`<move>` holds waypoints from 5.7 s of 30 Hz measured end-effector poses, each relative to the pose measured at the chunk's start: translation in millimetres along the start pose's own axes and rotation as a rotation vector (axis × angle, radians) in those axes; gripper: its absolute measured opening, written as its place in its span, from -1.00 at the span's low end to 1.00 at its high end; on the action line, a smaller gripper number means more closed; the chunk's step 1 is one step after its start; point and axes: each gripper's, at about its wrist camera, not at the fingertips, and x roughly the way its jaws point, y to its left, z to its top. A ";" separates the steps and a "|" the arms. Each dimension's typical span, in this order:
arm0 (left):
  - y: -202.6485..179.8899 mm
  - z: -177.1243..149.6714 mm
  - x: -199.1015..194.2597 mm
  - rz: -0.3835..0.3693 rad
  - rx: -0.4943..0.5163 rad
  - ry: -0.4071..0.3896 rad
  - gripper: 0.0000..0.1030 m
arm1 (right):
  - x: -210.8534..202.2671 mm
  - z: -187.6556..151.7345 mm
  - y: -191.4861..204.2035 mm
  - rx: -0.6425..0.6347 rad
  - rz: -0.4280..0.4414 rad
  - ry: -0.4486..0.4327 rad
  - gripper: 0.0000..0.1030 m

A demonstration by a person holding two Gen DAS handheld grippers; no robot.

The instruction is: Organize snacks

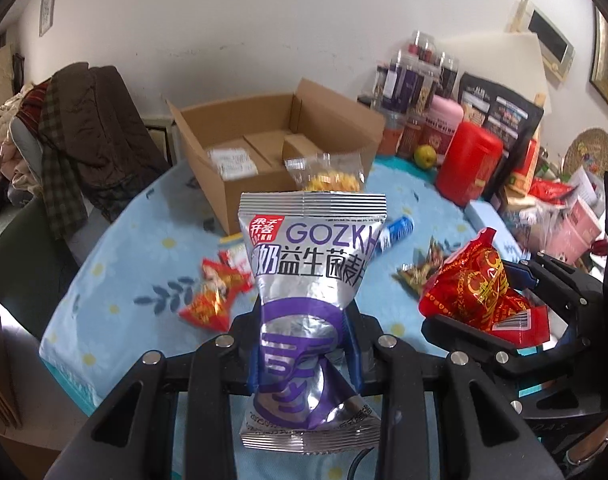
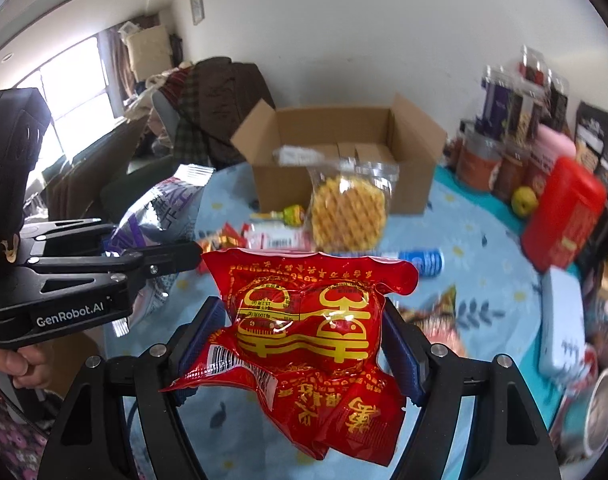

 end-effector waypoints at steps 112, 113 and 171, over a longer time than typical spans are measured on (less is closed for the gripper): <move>82.0 249.8 207.9 0.289 -0.009 0.226 0.00 | 216.3 239.1 -93.2 -0.141 -0.153 0.197 0.58; 81.0 251.4 200.9 0.286 -0.011 0.211 0.00 | 211.0 240.4 -93.4 -0.139 -0.155 0.188 0.58; -10.6 139.3 -69.6 0.084 0.164 -0.278 0.54 | -56.0 120.2 -9.4 -0.020 -0.240 -0.257 0.85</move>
